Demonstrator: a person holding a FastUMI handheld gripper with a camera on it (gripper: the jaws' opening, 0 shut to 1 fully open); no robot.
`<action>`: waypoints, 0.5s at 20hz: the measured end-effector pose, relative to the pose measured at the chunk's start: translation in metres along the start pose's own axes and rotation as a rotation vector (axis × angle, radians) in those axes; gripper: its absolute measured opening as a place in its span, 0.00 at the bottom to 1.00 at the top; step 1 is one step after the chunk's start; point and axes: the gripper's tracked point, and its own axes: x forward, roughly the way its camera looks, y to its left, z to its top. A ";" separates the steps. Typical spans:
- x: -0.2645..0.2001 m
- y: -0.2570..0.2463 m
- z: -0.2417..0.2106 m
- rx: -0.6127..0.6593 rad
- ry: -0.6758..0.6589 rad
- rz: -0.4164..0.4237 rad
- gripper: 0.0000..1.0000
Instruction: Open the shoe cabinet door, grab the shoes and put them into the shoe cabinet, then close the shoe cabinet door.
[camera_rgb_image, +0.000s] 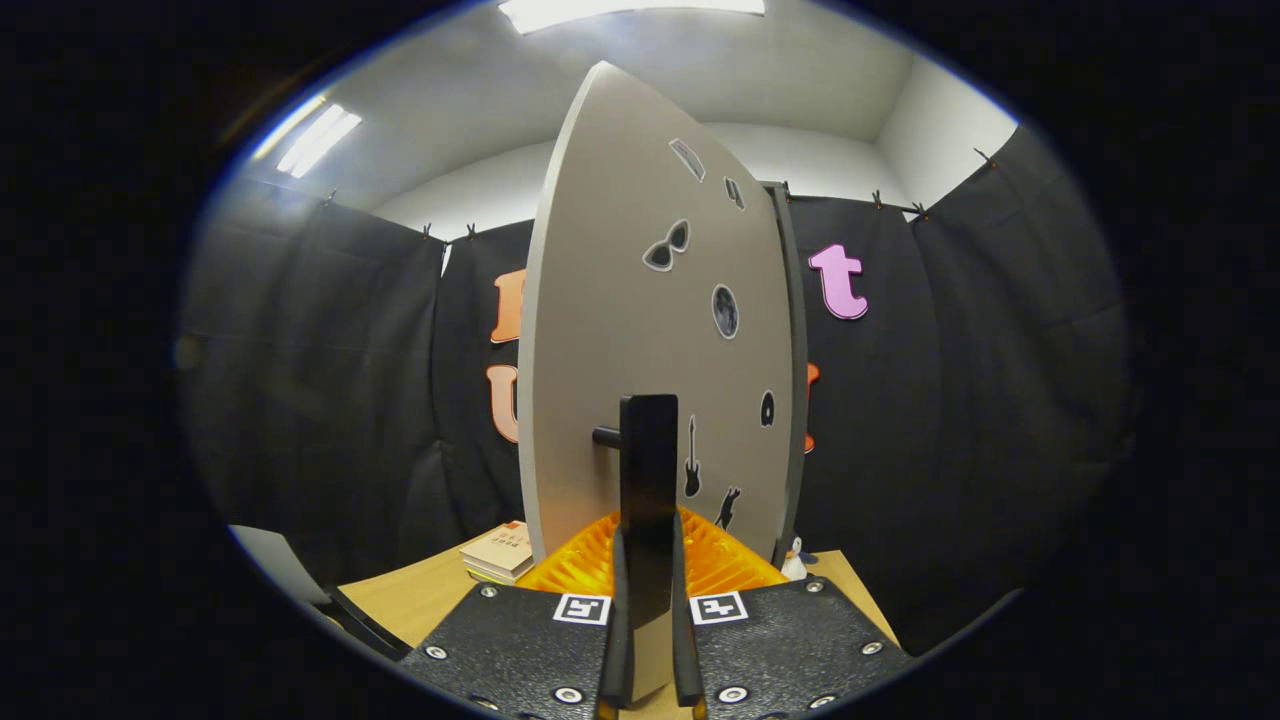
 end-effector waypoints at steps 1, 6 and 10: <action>-0.004 -0.007 0.001 -0.002 -0.006 -0.009 0.15; -0.020 -0.042 -0.001 -0.018 -0.009 -0.077 0.15; -0.031 -0.088 -0.002 -0.031 -0.011 -0.147 0.14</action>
